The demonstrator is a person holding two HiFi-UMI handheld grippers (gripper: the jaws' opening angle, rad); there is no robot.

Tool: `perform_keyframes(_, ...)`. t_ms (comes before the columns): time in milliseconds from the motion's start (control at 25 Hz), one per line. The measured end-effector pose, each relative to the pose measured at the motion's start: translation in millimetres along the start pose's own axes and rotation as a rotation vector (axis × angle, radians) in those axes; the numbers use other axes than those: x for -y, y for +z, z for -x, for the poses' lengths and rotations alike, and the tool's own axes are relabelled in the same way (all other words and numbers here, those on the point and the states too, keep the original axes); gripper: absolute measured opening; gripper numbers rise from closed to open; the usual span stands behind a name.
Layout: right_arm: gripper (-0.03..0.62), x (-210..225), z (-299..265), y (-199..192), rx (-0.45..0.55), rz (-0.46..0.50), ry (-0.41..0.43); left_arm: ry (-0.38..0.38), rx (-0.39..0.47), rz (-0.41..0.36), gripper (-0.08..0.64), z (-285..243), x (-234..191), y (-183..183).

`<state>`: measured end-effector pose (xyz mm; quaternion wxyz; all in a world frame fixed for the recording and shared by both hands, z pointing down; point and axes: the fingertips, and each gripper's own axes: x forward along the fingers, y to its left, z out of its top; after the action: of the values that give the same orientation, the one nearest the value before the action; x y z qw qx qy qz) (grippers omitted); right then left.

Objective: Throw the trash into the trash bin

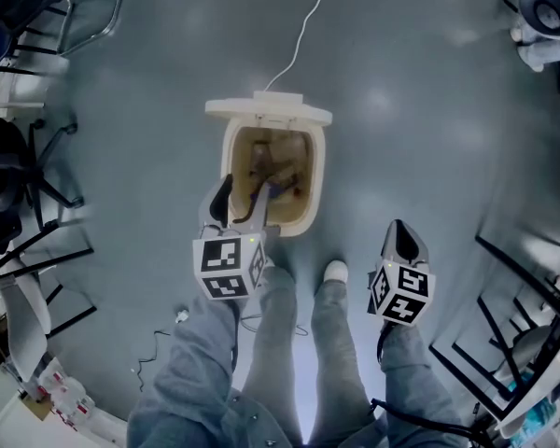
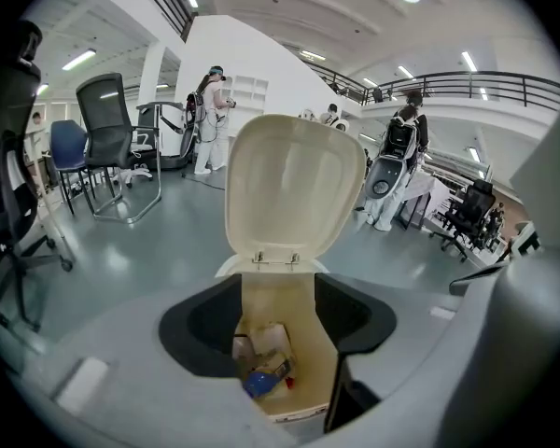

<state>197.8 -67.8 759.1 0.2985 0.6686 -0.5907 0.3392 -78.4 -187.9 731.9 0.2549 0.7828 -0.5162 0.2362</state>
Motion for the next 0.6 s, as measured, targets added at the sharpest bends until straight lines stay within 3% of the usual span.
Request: perform_keyframes(600, 0.003, -17.7, 9.0, 29.4, 0.043, 0.024, 0.035, 0.042, 0.048, 0.012, 0.243, 30.1, -11.8, 20.9)
